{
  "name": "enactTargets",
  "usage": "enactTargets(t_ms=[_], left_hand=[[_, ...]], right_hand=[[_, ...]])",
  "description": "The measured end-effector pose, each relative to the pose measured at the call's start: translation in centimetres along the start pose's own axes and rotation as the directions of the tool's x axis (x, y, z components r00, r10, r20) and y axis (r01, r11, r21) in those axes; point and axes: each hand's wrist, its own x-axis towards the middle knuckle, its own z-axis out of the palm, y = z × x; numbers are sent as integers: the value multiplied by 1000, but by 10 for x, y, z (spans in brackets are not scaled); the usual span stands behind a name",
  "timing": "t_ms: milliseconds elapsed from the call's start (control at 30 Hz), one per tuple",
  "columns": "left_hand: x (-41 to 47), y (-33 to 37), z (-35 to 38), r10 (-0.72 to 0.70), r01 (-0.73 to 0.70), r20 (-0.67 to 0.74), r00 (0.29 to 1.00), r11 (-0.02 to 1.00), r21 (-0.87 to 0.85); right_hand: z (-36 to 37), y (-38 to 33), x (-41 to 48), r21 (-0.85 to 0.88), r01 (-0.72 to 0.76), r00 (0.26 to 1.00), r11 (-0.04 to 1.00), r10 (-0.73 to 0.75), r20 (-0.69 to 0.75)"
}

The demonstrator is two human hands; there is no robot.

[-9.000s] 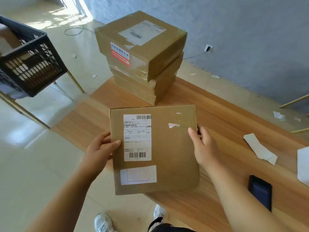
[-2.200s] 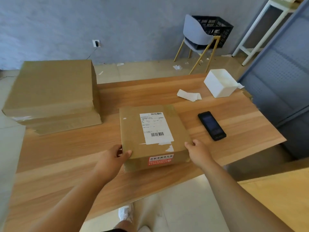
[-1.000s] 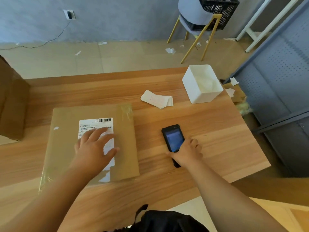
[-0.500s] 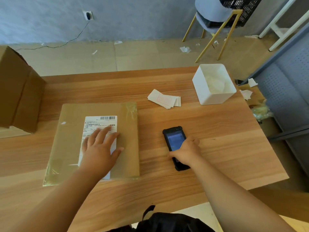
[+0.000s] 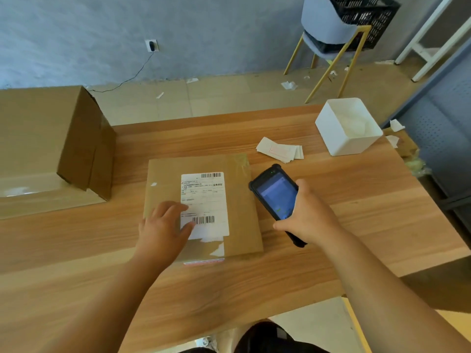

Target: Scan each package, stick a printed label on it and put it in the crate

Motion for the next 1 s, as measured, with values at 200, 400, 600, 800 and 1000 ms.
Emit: enactTargets(t_ms=[200, 400, 600, 800, 1000], left_hand=[[-22, -34, -3, -43, 41, 36, 998, 997, 66], [-25, -44, -3, 14, -17, 51, 999, 998, 56], [-28, -48, -3, 54, -55, 43, 998, 998, 24], [-26, -49, -2, 50, -52, 57, 997, 998, 28], [-23, -42, -2, 19, -27, 76, 997, 995, 100]], right_hand=[[-13, -45, -42, -323, 88, 985, 942, -34, 171], [-13, -73, -73, -500, 195, 943, 844, -22, 331], [-17, -83, -82, -535, 183, 952, 825, -13, 306], [-18, -83, -82, -540, 167, 959, 825, -9, 282], [-14, -65, -75, -504, 97, 974, 858, 22, 225]])
